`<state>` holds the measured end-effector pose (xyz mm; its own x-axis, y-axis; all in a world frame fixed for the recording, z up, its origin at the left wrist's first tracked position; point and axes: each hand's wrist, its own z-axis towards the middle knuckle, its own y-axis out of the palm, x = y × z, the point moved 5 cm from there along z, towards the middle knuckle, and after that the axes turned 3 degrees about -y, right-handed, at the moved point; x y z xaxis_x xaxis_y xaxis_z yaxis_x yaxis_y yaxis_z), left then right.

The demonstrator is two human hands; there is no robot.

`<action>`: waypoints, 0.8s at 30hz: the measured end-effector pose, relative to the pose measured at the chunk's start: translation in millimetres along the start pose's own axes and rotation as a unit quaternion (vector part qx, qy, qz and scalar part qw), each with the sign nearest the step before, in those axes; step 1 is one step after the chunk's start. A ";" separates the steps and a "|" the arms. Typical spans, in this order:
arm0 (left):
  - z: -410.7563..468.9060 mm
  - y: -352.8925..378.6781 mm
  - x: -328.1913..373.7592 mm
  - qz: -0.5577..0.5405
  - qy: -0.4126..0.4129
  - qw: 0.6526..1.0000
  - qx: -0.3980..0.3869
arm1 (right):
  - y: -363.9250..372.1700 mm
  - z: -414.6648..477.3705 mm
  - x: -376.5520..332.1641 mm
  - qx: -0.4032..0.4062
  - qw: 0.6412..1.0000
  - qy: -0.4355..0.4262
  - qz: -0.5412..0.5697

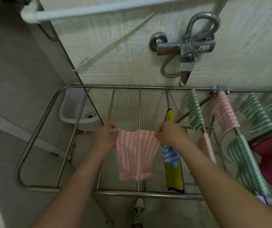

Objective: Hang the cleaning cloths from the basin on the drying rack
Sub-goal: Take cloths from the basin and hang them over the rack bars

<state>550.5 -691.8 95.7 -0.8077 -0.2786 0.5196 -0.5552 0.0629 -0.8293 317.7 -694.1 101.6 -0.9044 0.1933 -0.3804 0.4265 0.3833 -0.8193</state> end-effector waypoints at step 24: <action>-122.7 32.2 22.3 0.108 0.337 0.930 -0.095 | 49.2 -20.5 -13.8 0.005 0.996 -0.058 0.067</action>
<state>490.3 -578.4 105.7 -0.8095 0.4206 0.4095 -0.3393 0.2339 -0.9111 351.4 -659.4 75.3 -0.8346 0.1357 -0.5339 0.5444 0.3513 -0.7617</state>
